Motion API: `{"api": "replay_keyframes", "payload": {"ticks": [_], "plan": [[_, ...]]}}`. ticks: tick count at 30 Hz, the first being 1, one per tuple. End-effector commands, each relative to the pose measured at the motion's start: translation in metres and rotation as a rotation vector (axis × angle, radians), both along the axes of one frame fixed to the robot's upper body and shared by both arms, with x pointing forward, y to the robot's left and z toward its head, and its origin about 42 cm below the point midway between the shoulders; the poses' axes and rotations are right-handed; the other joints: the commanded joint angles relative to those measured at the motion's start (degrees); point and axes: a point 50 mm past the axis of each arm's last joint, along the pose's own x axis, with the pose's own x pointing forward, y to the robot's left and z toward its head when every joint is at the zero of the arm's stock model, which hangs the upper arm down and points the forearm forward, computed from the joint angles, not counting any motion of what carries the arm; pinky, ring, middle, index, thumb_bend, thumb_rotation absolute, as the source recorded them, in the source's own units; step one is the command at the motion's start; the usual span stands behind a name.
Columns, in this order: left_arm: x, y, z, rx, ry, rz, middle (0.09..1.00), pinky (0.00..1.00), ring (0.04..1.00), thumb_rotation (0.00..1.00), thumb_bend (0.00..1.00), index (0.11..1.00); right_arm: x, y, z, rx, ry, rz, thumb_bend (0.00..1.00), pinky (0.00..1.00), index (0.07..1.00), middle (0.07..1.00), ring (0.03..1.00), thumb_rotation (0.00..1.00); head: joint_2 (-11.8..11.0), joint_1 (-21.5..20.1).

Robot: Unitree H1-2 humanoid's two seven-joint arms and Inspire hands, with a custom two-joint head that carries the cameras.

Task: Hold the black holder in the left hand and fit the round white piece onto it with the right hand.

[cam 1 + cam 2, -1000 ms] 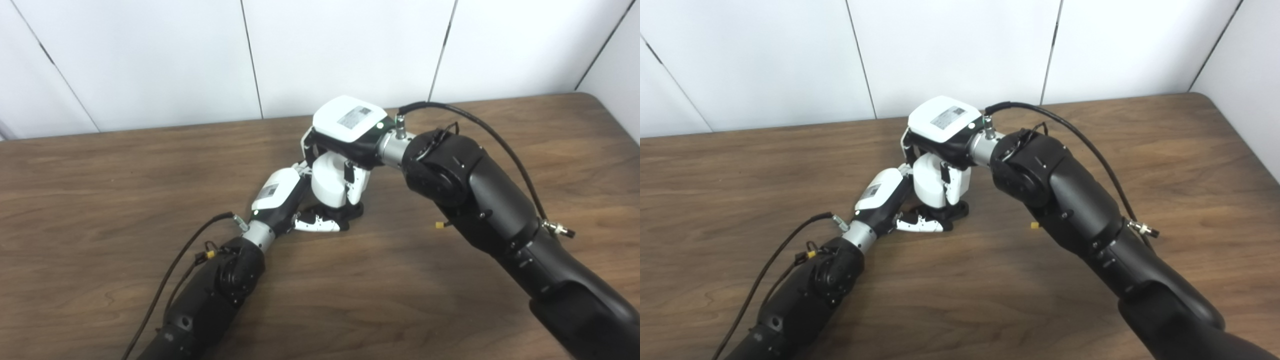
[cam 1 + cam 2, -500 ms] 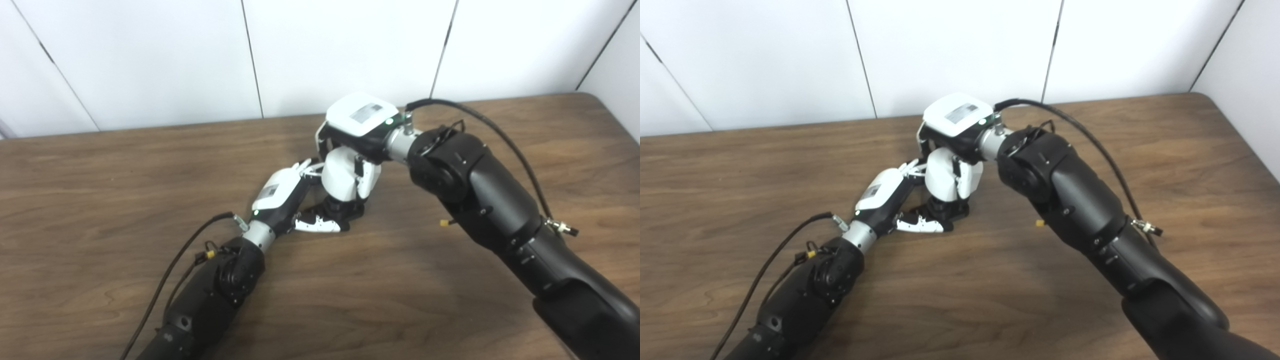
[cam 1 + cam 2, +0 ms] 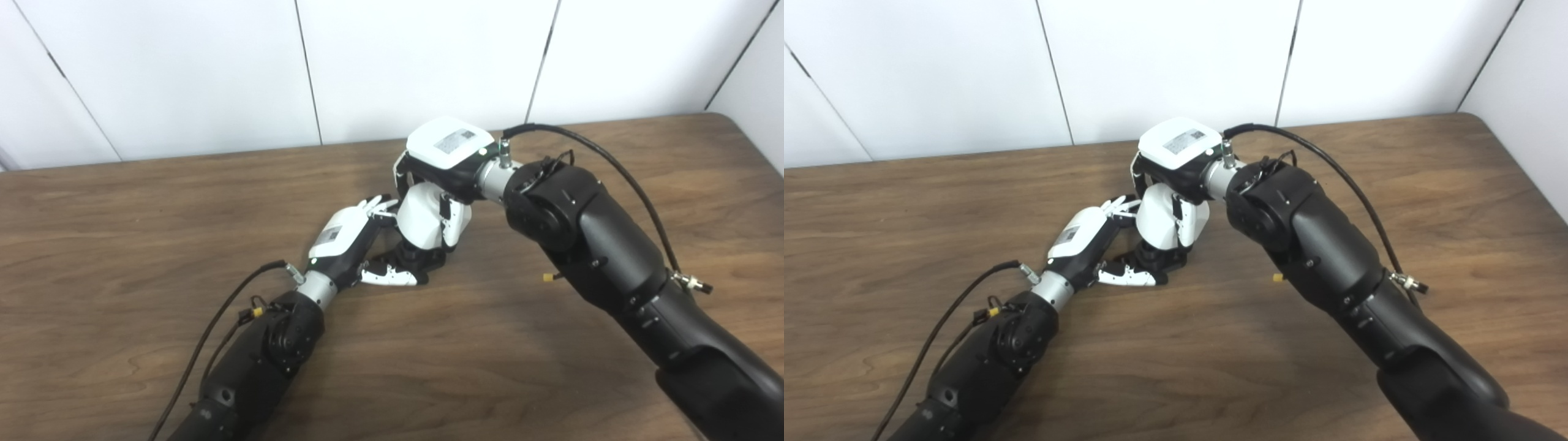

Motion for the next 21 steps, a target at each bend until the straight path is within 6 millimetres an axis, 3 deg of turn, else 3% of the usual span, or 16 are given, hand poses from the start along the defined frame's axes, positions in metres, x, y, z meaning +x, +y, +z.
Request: {"api": "replay_keyframes", "payload": {"ticks": [1,9,21], "plan": [[-0.026,-0.006,-0.045,0.150,0.180,-0.073,0.905,0.98,0.976,0.06,0.52,0.481,-0.008,0.015,-0.004,0.004,0.058,0.059,0.51,0.27,0.546,0.484,0.360,0.00,0.01,-0.06],[-0.025,-0.007,-0.046,0.150,0.182,-0.074,0.906,0.97,0.979,0.06,0.52,0.481,0.002,0.016,0.012,-0.011,0.028,0.062,0.51,0.30,0.528,0.484,0.366,0.00,-0.18,0.10],[-0.024,-0.007,-0.048,0.150,0.188,-0.075,0.911,0.98,0.976,0.06,0.52,0.481,0.009,0.031,0.056,-0.010,-0.048,0.070,0.51,0.26,0.547,0.460,0.352,0.00,-0.22,0.09]]}}
